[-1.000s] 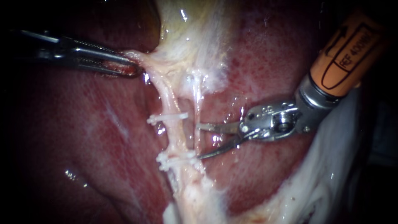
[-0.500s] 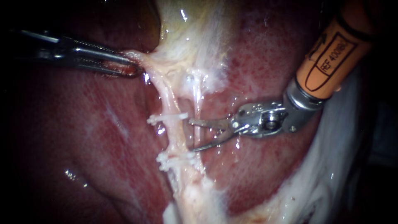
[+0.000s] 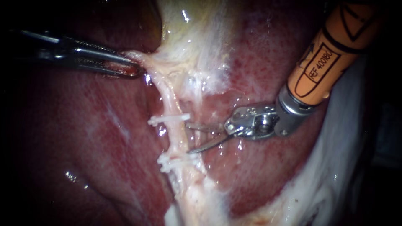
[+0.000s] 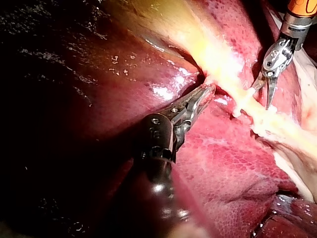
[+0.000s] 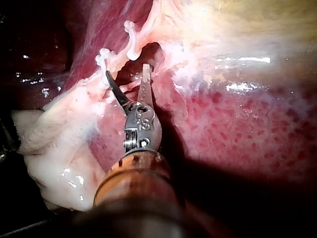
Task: Go to the cutting position left tube
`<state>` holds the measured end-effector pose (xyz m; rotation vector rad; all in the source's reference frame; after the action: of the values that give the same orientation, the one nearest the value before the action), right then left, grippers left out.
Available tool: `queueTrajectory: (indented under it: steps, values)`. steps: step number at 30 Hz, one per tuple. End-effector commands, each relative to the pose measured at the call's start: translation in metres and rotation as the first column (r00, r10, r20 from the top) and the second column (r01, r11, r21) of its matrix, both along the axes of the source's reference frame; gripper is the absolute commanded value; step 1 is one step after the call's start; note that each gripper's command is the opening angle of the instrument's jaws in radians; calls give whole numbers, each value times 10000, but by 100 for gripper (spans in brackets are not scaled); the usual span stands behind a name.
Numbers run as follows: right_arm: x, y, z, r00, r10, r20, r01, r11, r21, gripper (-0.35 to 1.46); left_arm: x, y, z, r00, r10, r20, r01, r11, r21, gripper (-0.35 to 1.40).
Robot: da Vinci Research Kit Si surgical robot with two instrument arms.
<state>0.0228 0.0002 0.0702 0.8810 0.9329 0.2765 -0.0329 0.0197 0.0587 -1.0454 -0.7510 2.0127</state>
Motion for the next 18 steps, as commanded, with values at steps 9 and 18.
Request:
queueTrajectory:
  steps: [9, 18]
  values:
    - [28, -8, -13, 9971, -152, -749, 185, 9989, 439, 122, 0, 0, 1, 10000, 0, -1, 0, 10000, -2, -35]
    - [54, -7, -17, 9926, 221, -1192, -128, 9969, 775, 122, -1, 0, 1, 10000, -5, -4, 5, 10000, -2, -35]
